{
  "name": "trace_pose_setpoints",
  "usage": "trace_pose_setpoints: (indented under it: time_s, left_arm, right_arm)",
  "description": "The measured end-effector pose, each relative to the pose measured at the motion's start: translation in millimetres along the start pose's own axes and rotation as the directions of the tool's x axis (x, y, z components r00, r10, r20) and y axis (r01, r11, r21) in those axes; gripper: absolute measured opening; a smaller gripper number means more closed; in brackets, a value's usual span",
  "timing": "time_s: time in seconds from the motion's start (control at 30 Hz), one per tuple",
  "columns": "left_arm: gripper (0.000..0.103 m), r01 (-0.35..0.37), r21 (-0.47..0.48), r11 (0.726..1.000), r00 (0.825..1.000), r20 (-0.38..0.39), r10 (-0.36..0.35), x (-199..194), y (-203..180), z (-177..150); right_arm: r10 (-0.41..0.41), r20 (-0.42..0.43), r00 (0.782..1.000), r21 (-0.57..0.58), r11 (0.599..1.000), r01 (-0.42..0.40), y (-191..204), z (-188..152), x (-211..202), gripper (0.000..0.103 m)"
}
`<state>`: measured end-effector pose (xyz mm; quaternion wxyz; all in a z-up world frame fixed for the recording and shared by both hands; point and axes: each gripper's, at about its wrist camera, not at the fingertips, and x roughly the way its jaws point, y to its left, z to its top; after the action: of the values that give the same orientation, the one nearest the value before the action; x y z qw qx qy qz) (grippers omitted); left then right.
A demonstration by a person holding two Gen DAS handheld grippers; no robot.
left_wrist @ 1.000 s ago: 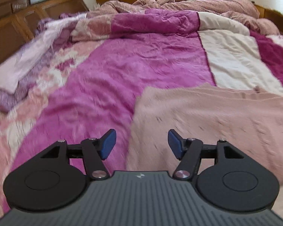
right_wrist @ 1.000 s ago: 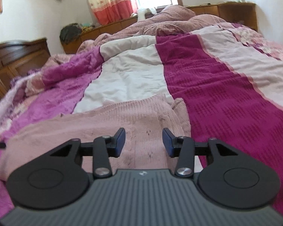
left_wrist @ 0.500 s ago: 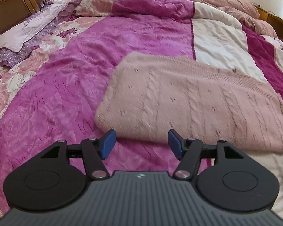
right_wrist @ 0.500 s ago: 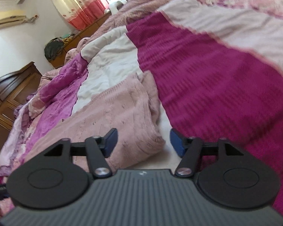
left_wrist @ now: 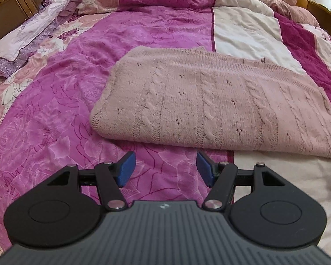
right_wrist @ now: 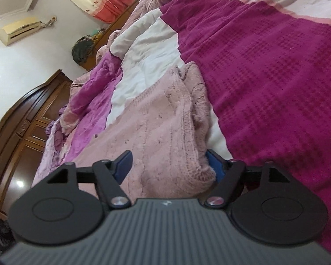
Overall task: Fold small clothes
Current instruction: 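Grasp the folded cardigan edge with the right gripper and lift it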
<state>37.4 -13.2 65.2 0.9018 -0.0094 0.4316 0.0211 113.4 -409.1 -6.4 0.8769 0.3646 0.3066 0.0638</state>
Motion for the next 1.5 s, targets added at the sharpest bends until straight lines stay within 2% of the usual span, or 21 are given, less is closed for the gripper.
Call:
trace_pose_setpoints:
  time_s: [0.27, 0.53, 0.73, 0.9, 1.0, 1.23, 1.5]
  left_arm:
    - [0.068, -0.001, 0.007, 1.000, 1.000, -0.002, 0.001, 2.4, 0.5, -1.0]
    - [0.068, -0.003, -0.006, 1.000, 1.000, -0.005, 0.003, 3.7, 6.9, -1.6]
    - [0.068, -0.012, -0.021, 1.000, 1.000, -0.006, 0.012, 3.3, 13.1, -0.2]
    - [0.068, -0.014, -0.027, 1.000, 1.000, -0.012, 0.014, 4.1, 15.5, 0.2]
    - [0.068, -0.016, -0.029, 0.999, 1.000, -0.017, 0.016, 4.6, 16.1, -0.5]
    - [0.068, -0.014, -0.034, 0.999, 1.000, -0.017, 0.014, 3.3, 18.0, 0.4]
    - [0.068, -0.017, -0.046, 0.999, 1.000, -0.022, 0.016, 1.3, 23.0, 0.6]
  right_arm:
    - [0.043, 0.001, 0.999, 0.054, 0.998, -0.043, 0.8, 3.8, 10.6, 0.075]
    - [0.036, 0.007, 0.999, 0.060, 0.998, -0.036, 8.4, 4.8, 19.5, 0.074]
    - [0.024, 0.030, 0.999, 0.078, 0.997, -0.027, 6.5, 3.3, 18.7, 0.060]
    - [0.014, 0.049, 0.999, 0.106, 0.994, -0.019, 2.4, 3.8, 15.0, 0.041]
    - [0.013, 0.058, 0.998, 0.124, 0.992, -0.020, 0.0, 3.8, 13.4, 0.036]
    - [0.002, 0.074, 0.997, 0.084, 0.996, -0.009, 11.8, 6.2, 10.9, 0.031]
    - [-0.008, 0.102, 0.995, -0.037, 0.999, 0.011, 42.6, 13.7, 6.5, 0.029]
